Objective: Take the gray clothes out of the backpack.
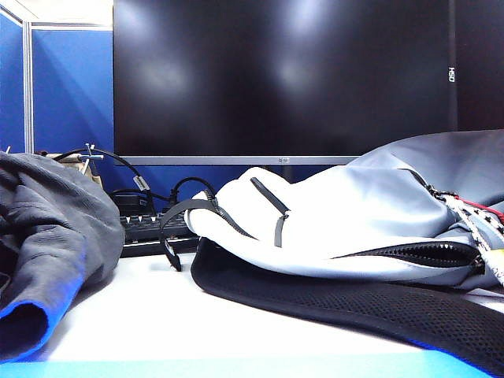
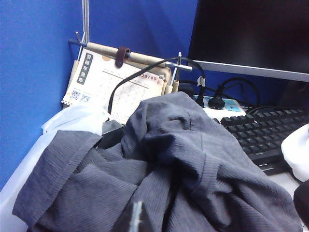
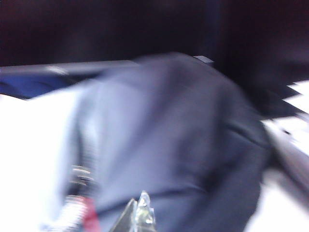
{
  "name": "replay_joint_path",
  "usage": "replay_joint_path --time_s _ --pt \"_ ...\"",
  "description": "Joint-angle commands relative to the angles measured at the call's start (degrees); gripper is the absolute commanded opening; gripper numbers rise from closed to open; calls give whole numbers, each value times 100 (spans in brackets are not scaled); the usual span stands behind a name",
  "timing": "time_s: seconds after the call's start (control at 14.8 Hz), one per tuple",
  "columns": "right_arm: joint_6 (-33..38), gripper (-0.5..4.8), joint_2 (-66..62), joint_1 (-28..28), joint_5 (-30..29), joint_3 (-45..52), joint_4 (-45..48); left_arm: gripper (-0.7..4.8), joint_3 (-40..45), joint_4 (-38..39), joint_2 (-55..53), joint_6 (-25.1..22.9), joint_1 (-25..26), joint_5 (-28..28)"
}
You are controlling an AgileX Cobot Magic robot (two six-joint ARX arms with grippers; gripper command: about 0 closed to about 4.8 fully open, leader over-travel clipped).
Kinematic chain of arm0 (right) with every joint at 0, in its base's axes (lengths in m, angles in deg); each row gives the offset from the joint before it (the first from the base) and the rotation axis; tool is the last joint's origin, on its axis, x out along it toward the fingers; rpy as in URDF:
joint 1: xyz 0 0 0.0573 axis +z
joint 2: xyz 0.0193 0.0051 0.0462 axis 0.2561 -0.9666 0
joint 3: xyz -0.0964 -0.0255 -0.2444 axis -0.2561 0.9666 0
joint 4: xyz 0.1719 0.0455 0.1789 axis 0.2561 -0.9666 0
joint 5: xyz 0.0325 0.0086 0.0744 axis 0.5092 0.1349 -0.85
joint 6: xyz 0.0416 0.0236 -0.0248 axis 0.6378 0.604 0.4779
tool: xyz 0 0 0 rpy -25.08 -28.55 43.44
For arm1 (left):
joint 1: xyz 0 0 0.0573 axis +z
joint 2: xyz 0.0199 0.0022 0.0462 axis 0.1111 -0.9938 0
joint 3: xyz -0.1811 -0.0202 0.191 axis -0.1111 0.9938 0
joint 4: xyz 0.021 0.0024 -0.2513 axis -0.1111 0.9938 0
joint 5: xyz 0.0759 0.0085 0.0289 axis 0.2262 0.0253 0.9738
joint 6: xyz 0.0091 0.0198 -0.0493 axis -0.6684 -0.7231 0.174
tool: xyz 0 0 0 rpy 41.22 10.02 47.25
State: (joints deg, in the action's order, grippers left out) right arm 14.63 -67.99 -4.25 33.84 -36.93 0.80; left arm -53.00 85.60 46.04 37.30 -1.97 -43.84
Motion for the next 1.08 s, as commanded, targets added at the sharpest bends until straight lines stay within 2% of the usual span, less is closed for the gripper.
replay_joint_path --time_s 0.07,0.47,1.08 --pt "-63 -5 9 -461 -4 15 -74 -4 -2 -63 13 -13 4 -13" --pt "-81 -5 9 -560 -4 15 267 -4 -2 -63 13 -13 4 -13" --pt "-81 -5 9 -562 -4 15 118 -4 -2 -63 13 -13 4 -13"
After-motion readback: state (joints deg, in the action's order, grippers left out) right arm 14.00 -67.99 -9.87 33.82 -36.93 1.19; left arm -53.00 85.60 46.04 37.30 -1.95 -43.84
